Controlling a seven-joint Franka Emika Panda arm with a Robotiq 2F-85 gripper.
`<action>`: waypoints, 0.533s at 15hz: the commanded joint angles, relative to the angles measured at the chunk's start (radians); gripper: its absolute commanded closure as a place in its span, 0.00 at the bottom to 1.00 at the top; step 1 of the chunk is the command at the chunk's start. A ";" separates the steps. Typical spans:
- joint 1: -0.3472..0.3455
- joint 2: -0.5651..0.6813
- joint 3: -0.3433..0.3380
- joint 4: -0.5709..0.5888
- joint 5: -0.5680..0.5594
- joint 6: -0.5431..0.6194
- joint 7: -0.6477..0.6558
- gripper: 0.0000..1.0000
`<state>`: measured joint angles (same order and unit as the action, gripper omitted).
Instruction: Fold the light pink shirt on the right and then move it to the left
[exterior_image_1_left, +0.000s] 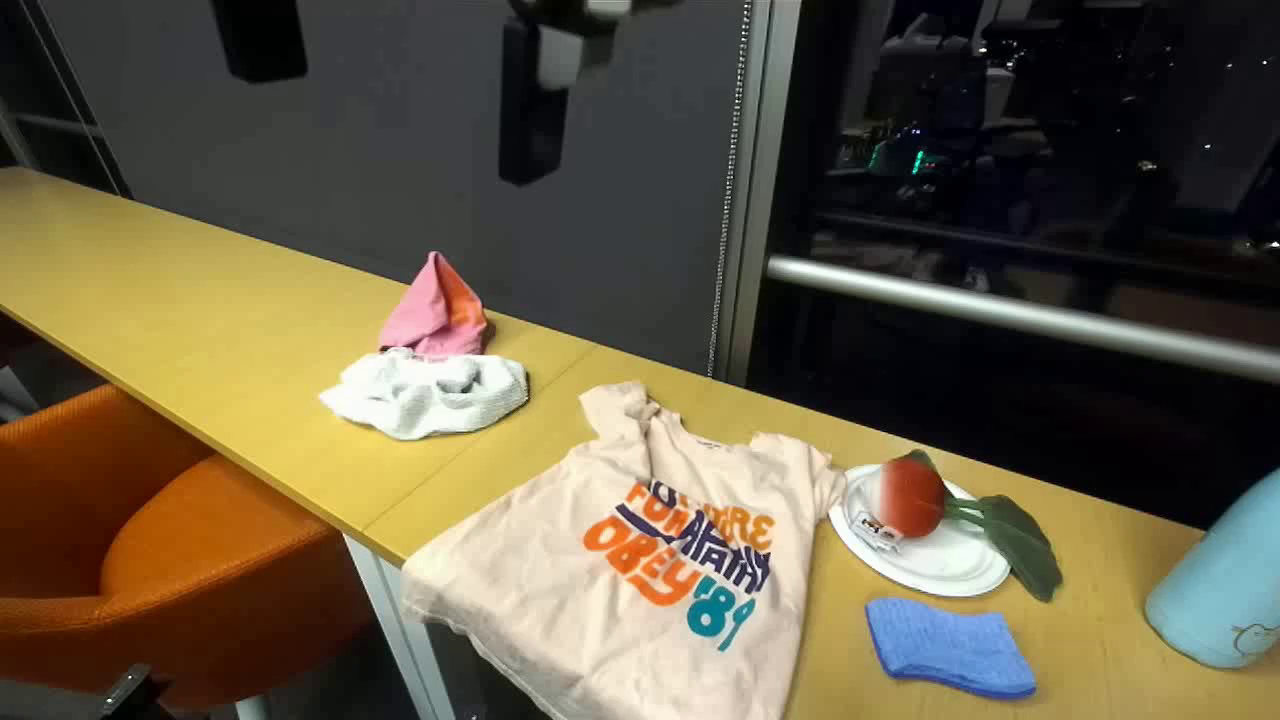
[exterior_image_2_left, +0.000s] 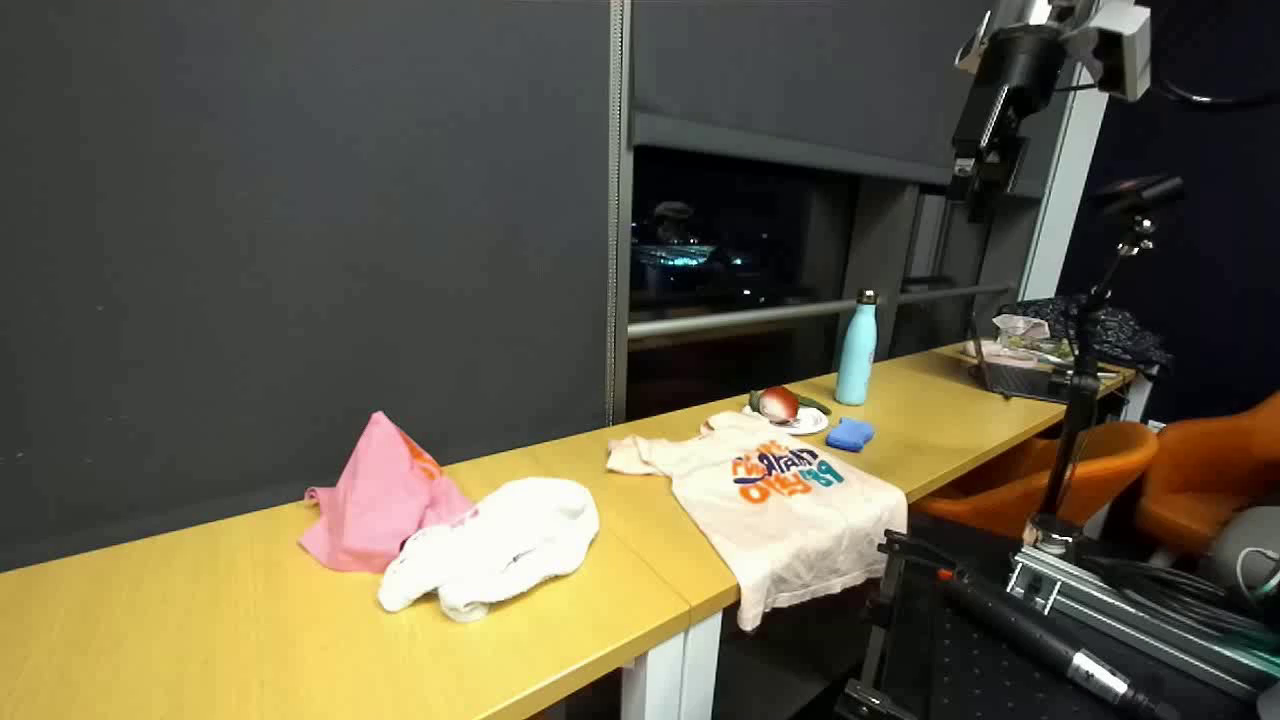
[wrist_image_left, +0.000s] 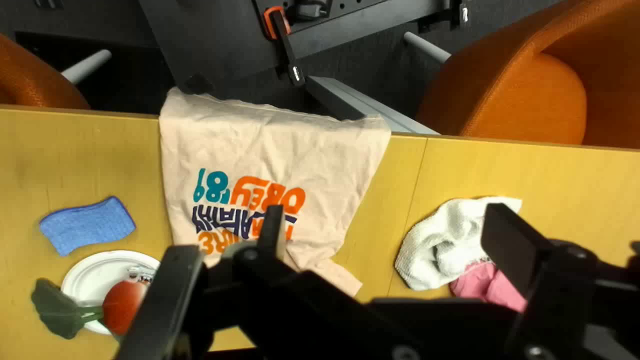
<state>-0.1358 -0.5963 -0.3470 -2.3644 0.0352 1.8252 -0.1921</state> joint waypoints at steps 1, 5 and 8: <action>-0.026 0.006 0.020 0.005 0.013 -0.003 -0.013 0.00; -0.026 0.006 0.020 0.006 0.013 -0.003 -0.012 0.00; 0.003 0.112 0.017 0.065 0.053 0.151 -0.014 0.00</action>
<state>-0.1367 -0.5815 -0.3424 -2.3590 0.0445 1.8803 -0.1912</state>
